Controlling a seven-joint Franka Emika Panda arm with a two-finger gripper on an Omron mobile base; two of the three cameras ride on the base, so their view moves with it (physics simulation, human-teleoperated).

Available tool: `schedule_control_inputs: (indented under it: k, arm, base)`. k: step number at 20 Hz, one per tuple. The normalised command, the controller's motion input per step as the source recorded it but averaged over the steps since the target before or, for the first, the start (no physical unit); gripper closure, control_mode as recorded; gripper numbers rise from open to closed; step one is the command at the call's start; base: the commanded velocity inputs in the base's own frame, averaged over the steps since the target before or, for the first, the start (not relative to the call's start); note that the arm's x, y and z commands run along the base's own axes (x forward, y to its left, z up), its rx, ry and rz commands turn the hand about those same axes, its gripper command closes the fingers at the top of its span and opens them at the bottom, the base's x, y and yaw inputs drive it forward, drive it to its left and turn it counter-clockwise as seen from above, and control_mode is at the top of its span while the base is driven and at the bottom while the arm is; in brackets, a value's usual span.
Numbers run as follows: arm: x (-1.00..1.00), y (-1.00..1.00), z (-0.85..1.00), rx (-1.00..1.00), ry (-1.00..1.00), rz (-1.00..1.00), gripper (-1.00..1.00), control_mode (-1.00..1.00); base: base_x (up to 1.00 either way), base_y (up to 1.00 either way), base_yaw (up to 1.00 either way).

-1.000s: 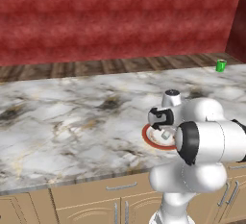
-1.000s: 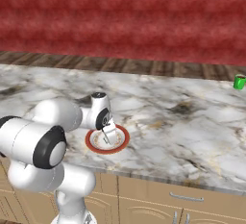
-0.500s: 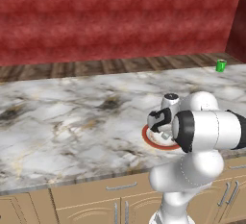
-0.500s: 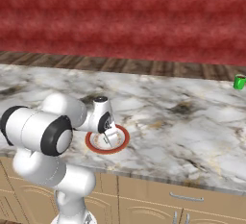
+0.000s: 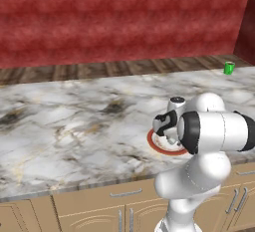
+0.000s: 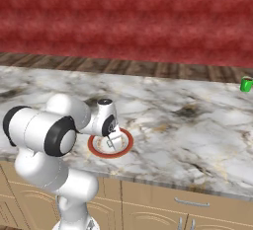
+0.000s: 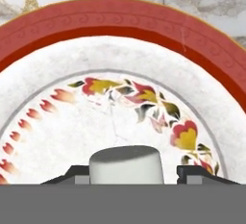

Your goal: Pick up the marshmallow and place it in the cup of hot chocolate on the dining counter.

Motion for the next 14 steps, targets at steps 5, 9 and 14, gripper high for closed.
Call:
schedule_control_inputs:
  k: [5,9,14]
  arm:
    - [0.00,0.05,-0.11,0.06,-0.01,0.04,1.00,-1.00]
    - [0.00,0.13,0.66,0.09,0.00,0.13,1.00,-1.00]
    - [-0.03,0.28,0.98,0.03,0.04,0.12,1.00,-1.00]
  base:
    - [0.00,0.00,0.00]
    - [0.00,0.00,0.00]
    - [0.00,0.00,0.00]
